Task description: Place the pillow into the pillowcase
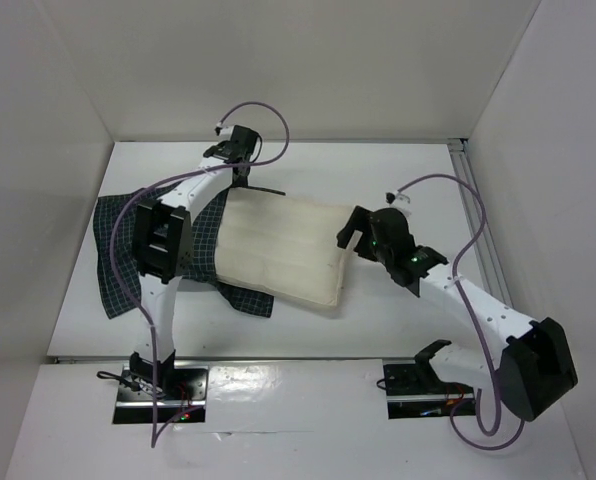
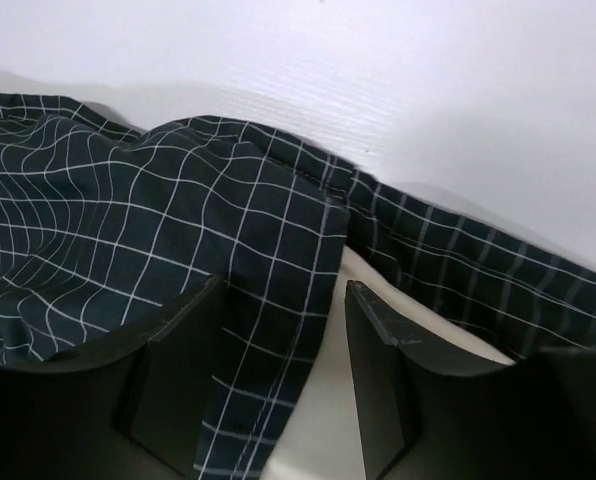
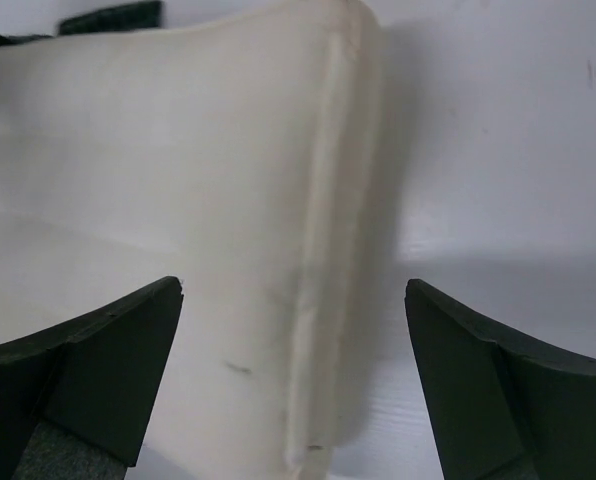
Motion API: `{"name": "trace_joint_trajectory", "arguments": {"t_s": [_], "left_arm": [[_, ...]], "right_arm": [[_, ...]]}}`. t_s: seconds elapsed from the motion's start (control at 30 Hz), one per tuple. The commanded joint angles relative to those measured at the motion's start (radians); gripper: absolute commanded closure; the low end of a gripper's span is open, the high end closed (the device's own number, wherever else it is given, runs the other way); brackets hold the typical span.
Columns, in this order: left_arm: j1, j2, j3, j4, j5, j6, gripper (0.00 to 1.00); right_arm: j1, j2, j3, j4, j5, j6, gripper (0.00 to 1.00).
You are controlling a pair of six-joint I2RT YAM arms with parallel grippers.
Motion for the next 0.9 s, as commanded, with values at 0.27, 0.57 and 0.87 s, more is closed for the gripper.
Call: {"name": "trace_joint_trajectory", "arguments": {"t_s": [0.27,0.57,0.87], "left_arm": [[0.031,0.029,0.061,-0.061,-0.008,0.064,0.77],[0.020,-0.060,0.048,-0.041,0.108,0.064,1.00],[-0.078,-0.361,-0.078,0.039,0.591,0.164,1.00]], "right_arm": [[-0.148,0.084,-0.132,0.200,-0.531,0.063,0.00],[-0.096,0.354,-0.015,0.315,-0.601,-0.037,0.71],[-0.087,0.272,0.213,0.217,-0.590,-0.230,1.00]]}}
